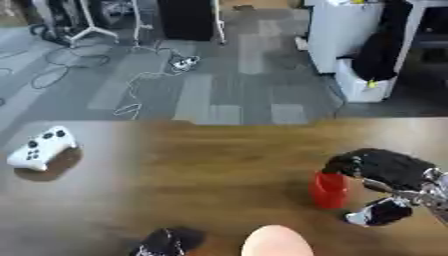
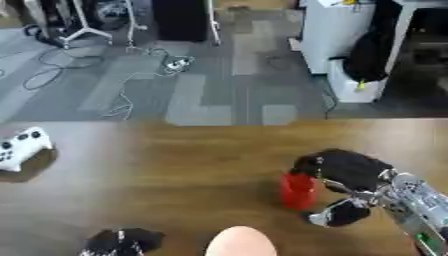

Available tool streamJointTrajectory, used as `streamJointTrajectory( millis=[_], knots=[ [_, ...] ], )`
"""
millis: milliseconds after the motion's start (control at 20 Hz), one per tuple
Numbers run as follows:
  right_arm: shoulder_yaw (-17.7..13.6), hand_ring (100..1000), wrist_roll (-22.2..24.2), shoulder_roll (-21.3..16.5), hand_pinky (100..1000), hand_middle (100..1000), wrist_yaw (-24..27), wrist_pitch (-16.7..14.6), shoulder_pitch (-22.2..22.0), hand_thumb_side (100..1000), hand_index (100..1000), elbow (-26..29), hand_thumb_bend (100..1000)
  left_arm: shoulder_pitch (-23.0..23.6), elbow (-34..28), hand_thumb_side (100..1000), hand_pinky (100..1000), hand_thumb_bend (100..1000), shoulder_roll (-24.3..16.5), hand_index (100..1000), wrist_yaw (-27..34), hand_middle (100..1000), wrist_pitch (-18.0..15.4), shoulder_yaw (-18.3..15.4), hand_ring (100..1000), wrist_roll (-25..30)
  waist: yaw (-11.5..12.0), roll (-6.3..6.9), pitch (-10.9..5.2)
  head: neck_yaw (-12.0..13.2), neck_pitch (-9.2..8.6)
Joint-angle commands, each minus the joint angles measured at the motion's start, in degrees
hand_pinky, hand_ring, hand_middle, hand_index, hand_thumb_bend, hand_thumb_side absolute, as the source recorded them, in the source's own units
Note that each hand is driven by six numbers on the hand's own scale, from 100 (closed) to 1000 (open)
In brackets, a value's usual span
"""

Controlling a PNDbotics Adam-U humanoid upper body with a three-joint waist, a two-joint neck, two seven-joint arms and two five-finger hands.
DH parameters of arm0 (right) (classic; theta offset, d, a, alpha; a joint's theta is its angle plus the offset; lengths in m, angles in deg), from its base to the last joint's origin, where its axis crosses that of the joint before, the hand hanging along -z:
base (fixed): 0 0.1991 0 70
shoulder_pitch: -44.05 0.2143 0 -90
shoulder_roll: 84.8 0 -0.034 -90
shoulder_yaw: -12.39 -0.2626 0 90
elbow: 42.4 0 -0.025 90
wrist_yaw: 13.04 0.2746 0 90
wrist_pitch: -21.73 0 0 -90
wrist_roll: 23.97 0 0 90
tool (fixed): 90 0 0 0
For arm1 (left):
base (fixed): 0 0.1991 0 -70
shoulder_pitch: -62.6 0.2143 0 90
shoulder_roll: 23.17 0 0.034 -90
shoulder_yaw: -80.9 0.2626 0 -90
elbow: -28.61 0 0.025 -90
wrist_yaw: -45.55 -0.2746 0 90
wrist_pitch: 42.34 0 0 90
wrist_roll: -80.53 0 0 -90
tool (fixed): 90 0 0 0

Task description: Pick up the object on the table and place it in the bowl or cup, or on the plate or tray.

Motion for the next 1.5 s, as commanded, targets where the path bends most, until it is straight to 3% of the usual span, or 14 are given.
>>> streamJointTrajectory(
  millis=[50,650,1500],
  knots=[
    [-0.73,848,-1.35,-0.55,817,862,-1.12,0.2,1.41,598,919,-0.86,482,-0.49,-1.39,1000,847,192,0.41,742,0.38,633,-0.22,0.0,826,0.3,0.21,-0.02,-0.6,-0.91,-1.38],
    [-0.75,845,-1.77,-1.09,808,856,-3.64,-0.26,2.72,588,916,-2.14,476,-0.53,-1.47,1000,848,189,0.66,742,0.41,631,-0.3,0.23,828,1.07,1.35,-0.21,0.37,-1.94,-4.57],
    [0.05,828,-1.35,-0.8,800,842,-4.79,-0.97,3.29,565,916,-2.29,475,-1.24,-1.87,1000,848,187,0.79,741,0.37,628,-0.35,0.35,833,1.77,3.29,-0.44,2.04,-2.61,-5.75]
  ],
)
